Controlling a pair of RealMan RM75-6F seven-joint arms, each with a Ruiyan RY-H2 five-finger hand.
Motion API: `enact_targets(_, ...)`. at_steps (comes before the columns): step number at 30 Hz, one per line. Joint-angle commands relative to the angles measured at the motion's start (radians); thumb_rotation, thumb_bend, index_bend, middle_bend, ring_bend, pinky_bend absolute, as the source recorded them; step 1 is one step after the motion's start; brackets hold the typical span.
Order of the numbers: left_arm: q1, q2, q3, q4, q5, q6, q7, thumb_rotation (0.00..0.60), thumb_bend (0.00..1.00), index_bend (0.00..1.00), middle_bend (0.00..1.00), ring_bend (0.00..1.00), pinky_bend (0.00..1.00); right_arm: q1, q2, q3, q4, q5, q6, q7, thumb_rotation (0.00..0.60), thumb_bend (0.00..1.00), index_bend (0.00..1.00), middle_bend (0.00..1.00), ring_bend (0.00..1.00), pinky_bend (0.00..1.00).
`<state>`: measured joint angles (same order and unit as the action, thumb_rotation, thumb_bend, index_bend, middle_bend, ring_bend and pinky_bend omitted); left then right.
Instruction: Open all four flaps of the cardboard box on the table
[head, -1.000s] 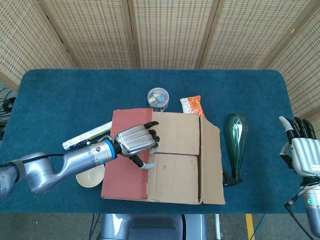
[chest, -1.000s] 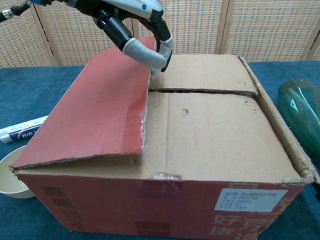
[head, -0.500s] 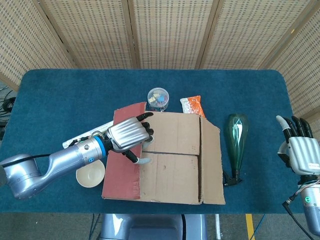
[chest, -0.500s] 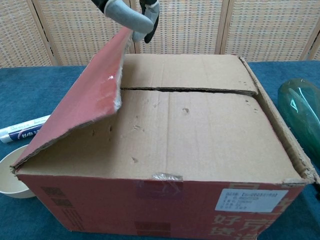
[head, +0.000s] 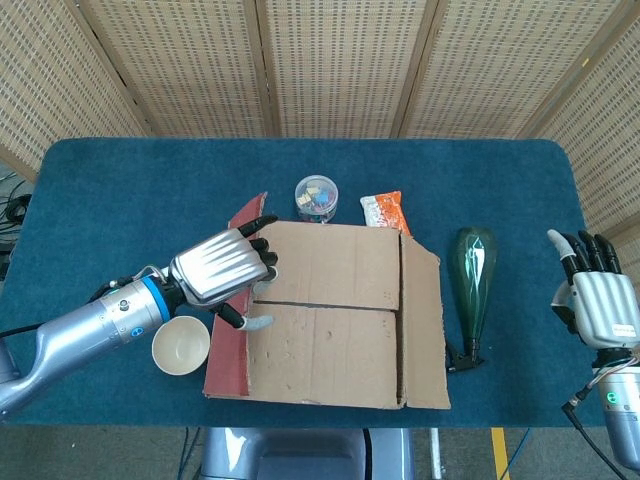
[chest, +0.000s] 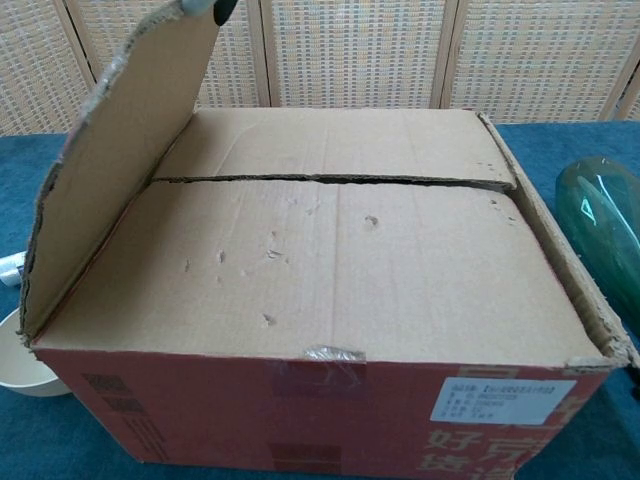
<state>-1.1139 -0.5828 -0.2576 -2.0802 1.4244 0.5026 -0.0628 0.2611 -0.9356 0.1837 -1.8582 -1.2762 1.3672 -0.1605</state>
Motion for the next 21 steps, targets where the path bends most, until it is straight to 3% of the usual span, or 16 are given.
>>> enact_targets(1, 0.034, 0.047, -0.003, -0.027, 0.031, 0.014, -0.026, 0.186, 0.3, 0.56, 0.42, 0.32, 0.0, 0.001, 0.001, 0.0, -0.003, -0.001, -0.002, -0.001, 0.6, 1.0, 0.07, 0.14, 0.0, 0.03)
enact_targets(11, 0.121, 0.15, 0.012, -0.052, 0.094, 0.062, -0.064, 0.185, 0.3, 0.57, 0.42, 0.32, 0.0, 0.003, 0.004, 0.001, -0.017, -0.009, -0.004, -0.007, 0.6, 1.0, 0.07, 0.13, 0.0, 0.03)
enact_targets(21, 0.267, 0.263, 0.04, -0.022, 0.178, 0.183, -0.175, 0.185, 0.3, 0.58, 0.42, 0.32, 0.0, 0.012, 0.002, 0.002, -0.039, -0.014, -0.014, -0.029, 0.6, 1.0, 0.07, 0.13, 0.0, 0.03)
